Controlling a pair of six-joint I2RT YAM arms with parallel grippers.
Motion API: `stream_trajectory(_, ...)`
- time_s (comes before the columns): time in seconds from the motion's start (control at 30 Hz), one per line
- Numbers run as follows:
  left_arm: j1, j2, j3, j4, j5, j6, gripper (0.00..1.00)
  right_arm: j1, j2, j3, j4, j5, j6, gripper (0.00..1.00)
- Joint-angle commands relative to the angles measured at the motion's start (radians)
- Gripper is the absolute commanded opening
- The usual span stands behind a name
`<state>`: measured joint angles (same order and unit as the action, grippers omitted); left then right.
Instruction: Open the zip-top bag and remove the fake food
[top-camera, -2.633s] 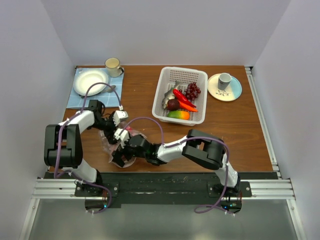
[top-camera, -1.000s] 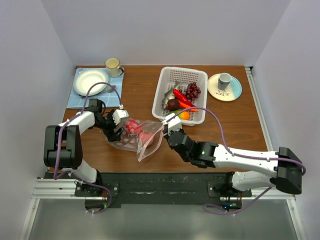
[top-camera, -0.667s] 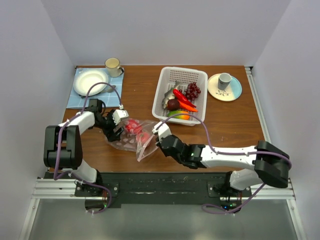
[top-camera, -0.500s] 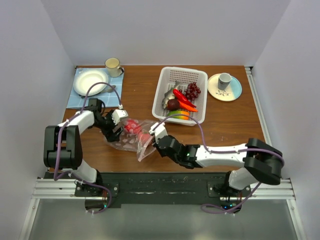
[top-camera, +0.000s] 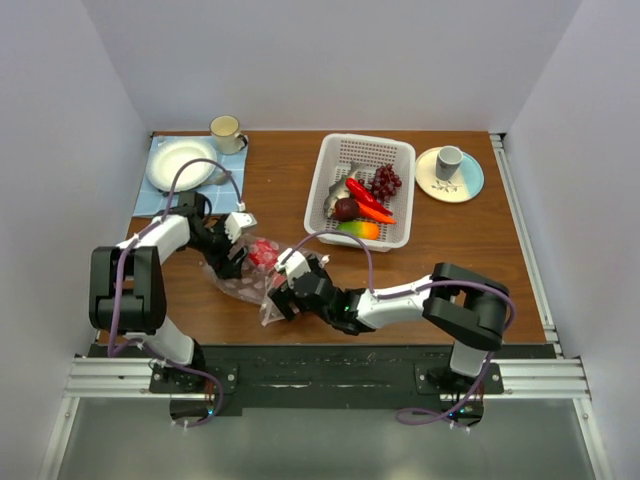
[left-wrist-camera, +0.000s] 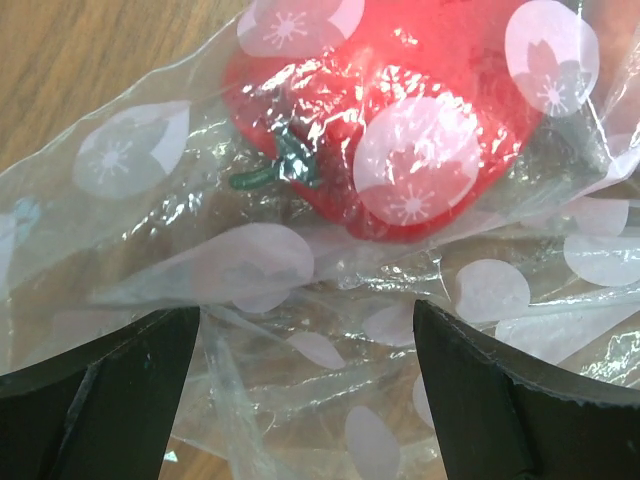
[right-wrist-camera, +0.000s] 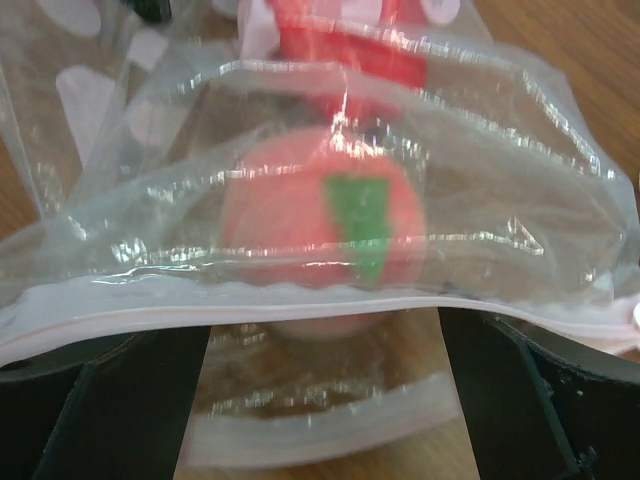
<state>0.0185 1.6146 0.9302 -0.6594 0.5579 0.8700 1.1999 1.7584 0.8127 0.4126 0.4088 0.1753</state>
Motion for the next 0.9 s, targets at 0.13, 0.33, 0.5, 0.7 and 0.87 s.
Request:
stream_trajectory(0.13, -0.034, 0.045, 0.027, 0.027, 0.028, -0.025, 0.93, -0.048, 0.108, 0.140, 0.149, -0.005, -0.016, 0.99)
stream_trajectory(0.33, -0.035, 0.050, 0.021, 0.035, 0.005, -0.011, 0.93, -0.062, 0.156, 0.152, 0.130, -0.073, 0.010, 0.91)
stream_trajectory(0.5, -0.035, 0.053, 0.010, 0.049, -0.003, -0.006, 0.93, -0.076, 0.083, 0.065, 0.103, -0.114, 0.050, 0.55)
stream_trajectory(0.7, -0.035, 0.060, -0.010, 0.078, -0.023, -0.008, 0.93, -0.077, -0.081, -0.040, 0.013, -0.137, 0.079, 0.46)
stream_trajectory(0.87, -0.035, 0.079, -0.054, 0.127, -0.082, 0.001, 0.93, -0.076, -0.243, -0.050, -0.180, -0.167, 0.090, 0.52)
